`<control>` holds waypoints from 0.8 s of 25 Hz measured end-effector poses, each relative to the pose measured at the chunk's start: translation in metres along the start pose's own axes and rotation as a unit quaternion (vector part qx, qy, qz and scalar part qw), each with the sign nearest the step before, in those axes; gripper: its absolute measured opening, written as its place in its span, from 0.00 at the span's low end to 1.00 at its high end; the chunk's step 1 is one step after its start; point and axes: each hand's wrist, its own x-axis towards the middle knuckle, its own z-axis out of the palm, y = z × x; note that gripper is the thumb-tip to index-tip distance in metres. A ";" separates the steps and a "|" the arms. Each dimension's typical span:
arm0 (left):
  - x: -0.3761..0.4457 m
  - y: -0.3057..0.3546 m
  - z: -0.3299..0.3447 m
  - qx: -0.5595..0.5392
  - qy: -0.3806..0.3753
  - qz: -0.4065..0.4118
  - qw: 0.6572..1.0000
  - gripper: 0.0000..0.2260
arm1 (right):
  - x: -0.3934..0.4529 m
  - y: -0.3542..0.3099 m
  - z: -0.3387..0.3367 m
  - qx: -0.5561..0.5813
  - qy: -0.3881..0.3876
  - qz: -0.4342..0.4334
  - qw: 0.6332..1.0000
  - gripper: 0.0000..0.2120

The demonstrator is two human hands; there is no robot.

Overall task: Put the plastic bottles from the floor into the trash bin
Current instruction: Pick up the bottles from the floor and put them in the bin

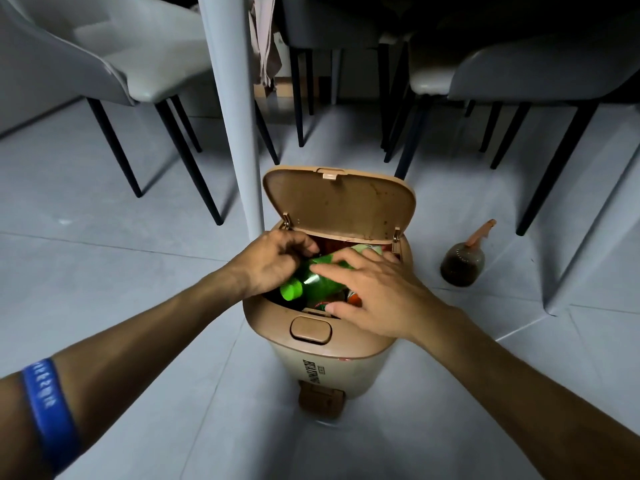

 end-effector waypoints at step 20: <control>0.001 0.007 -0.016 0.153 -0.139 -0.030 0.978 0.24 | 0.021 0.004 0.006 0.155 -0.144 0.140 0.967 0.07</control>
